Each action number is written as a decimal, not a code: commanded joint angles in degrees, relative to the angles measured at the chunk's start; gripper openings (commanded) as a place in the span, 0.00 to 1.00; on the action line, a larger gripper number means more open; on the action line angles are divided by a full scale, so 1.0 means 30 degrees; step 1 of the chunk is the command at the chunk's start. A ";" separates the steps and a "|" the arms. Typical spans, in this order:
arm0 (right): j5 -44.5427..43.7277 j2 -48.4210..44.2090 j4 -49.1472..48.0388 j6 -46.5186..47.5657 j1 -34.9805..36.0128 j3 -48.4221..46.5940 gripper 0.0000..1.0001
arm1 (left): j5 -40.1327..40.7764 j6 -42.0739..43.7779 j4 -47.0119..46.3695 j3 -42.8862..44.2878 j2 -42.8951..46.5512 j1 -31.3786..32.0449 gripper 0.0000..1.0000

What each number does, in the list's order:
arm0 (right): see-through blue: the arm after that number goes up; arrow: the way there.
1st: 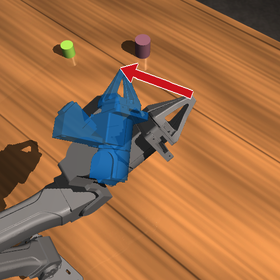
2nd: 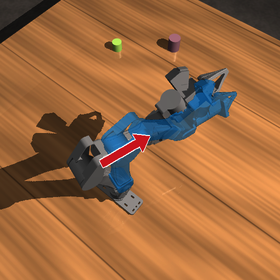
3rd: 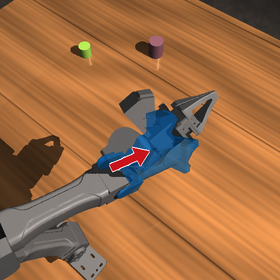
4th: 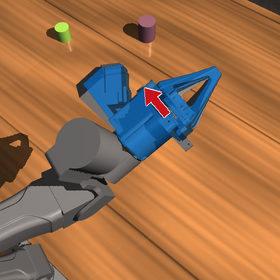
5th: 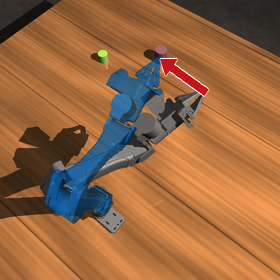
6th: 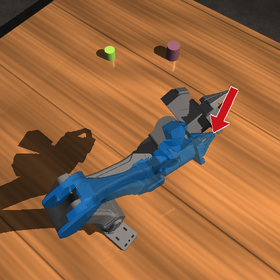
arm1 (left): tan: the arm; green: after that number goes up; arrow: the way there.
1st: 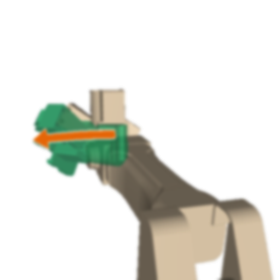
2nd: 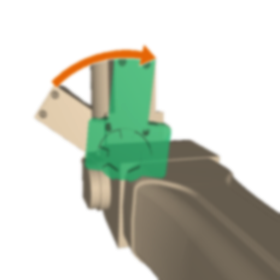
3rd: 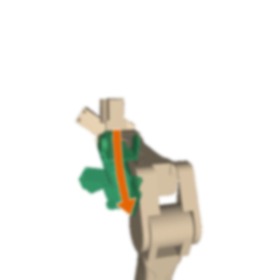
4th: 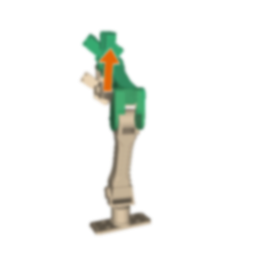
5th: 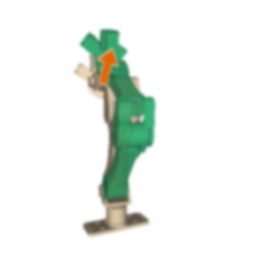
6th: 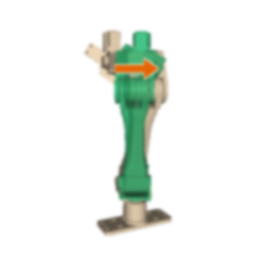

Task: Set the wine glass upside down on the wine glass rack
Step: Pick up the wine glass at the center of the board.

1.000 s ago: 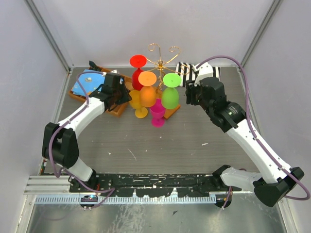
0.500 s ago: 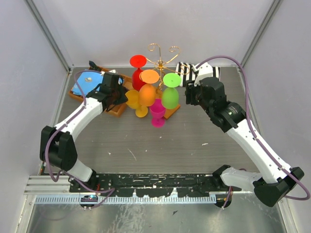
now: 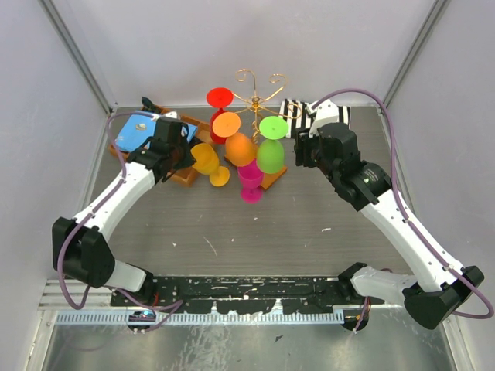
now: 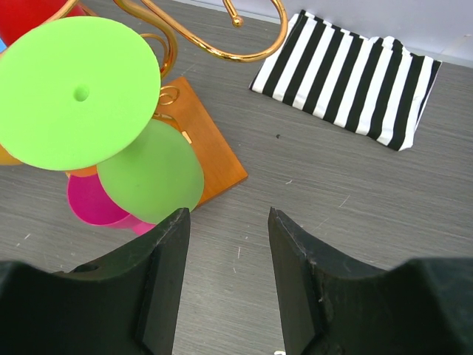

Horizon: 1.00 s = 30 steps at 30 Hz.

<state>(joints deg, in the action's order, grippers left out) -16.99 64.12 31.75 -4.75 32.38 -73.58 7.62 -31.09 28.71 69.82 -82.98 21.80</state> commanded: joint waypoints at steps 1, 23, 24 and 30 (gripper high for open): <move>0.0118 -0.0150 -0.0795 -0.0212 -0.0038 -0.0071 0.53 | 0.0959 0.0688 0.0607 -0.0633 0.0272 0.0057 0.12; -0.1312 -0.0881 -0.0652 0.0070 -0.0023 0.0063 0.54 | 0.1421 0.0882 0.2196 -0.1917 0.2591 0.0059 0.07; -0.1316 -0.0922 -0.0625 0.0051 -0.0017 0.0037 0.54 | 0.1428 0.0924 0.2334 -0.2122 0.3077 0.0057 0.07; -0.0570 -0.1569 -0.0336 -0.0363 -0.0041 0.0368 0.54 | 0.0027 0.1622 0.2912 -0.3307 0.6235 0.0057 0.04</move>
<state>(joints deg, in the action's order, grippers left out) -19.38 62.33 31.81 -4.82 32.38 -72.99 10.15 -28.32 35.77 62.06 -69.58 21.80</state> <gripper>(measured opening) 0.537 0.084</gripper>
